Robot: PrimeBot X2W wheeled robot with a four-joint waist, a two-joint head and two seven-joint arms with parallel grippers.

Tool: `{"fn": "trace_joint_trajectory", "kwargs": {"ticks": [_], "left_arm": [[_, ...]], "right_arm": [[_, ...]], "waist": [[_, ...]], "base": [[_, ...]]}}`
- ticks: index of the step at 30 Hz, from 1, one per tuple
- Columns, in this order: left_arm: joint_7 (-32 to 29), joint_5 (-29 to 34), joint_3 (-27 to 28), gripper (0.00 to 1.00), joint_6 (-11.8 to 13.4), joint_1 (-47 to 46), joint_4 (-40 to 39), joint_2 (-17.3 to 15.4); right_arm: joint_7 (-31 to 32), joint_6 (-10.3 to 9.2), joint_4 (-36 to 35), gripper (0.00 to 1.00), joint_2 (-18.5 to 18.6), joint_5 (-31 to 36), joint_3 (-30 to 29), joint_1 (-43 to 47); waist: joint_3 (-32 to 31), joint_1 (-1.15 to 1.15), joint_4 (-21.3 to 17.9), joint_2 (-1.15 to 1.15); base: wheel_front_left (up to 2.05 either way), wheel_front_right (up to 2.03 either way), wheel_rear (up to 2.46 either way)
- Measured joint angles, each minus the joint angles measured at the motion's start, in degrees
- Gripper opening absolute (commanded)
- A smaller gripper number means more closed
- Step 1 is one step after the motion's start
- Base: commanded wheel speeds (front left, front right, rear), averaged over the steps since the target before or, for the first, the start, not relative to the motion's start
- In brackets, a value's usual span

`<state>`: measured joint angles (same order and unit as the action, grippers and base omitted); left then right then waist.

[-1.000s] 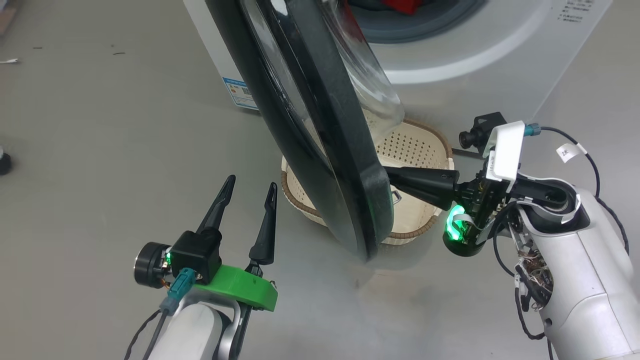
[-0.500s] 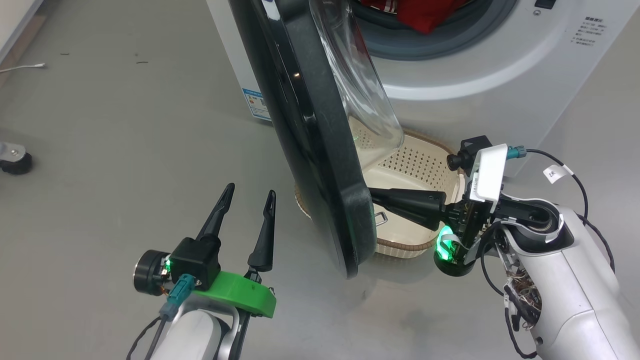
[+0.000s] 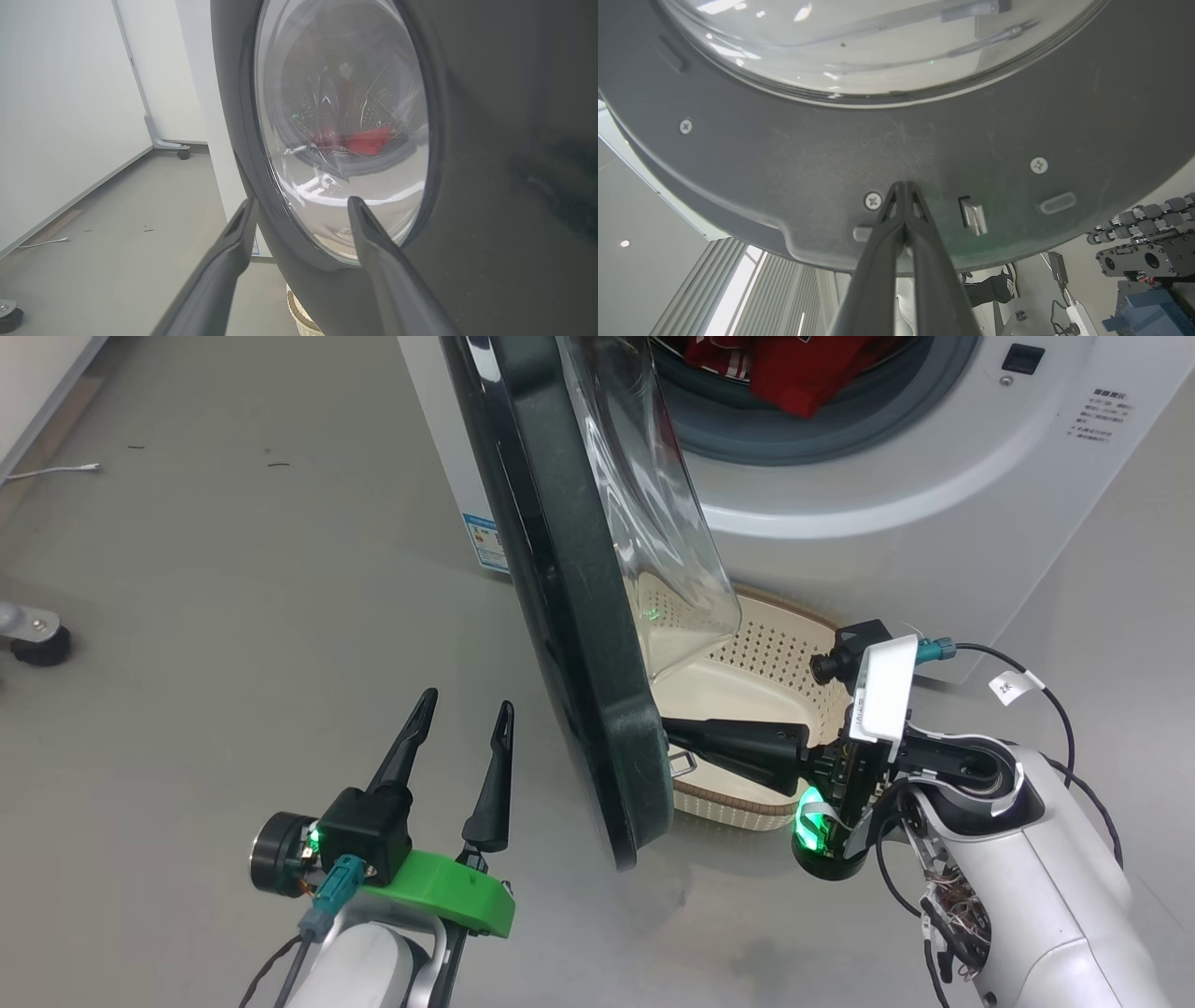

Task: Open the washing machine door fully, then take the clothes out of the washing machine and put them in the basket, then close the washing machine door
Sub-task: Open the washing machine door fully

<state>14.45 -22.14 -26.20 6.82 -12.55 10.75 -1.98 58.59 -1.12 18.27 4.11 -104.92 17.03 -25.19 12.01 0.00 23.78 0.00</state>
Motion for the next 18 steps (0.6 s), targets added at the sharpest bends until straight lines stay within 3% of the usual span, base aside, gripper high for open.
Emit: {"fn": "trace_joint_trajectory", "kwargs": {"ticks": [10,18], "left_arm": [[0.0,0.0,0.4,1.00,0.0,0.6,0.0,0.0],[0.0,0.1,2.9,1.00,0.0,1.0,0.0,-0.1]], "right_arm": [[-2.8,0.09,0.0,0.00,-0.3,-0.8,-1.6,1.5],[-6.7,2.37,-0.1,0.00,-0.4,-2.0,-7.0,3.5]], "waist": [[-0.2,0.00,-0.1,0.00],[-0.5,0.00,-1.1,0.00]], "base": [[0.00,0.00,0.00],[0.00,0.00,0.00]]}}
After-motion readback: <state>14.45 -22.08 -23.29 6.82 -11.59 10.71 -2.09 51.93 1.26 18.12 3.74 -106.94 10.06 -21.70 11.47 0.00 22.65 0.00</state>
